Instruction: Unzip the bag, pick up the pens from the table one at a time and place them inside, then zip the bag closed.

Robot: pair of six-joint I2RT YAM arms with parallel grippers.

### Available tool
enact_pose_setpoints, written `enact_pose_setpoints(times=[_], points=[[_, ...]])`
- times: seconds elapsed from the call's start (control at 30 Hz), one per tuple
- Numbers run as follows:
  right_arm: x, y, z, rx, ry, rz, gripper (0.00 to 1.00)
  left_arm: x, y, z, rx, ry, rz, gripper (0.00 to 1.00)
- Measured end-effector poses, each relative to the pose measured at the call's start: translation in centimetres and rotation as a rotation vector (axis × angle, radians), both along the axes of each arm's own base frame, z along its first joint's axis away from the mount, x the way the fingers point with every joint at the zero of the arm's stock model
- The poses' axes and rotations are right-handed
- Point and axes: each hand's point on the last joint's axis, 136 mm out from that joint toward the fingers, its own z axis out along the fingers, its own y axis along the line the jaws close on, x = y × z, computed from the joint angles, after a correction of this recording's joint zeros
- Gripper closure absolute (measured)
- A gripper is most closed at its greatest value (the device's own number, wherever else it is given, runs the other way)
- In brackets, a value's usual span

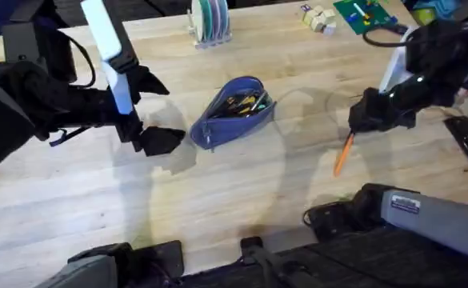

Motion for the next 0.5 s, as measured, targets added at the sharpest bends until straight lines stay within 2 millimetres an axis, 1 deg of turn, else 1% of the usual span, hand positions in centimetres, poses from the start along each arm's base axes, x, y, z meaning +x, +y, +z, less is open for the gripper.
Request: enact_pose_setpoints(times=[0.33, 0.43, 0.5], points=[[2.2, -1.2, 3.5, -0.113, -0.159, 0.100, 0.969, 0.0, 0.0, 0.0, 0.000, 0.000, 0.000, 0.008], [3.4, -1.4, 5.0, -0.162, -0.228, 0.153, 0.969, 0.0, 0.0, 0.0, 0.000, 0.000, 0.000, 0.008], [4.4, -1.0, 6.2, -0.197, -0.288, 0.205, 0.969, 0.0, 0.0, 0.0, 0.000, 0.000, 0.000, 0.008]])
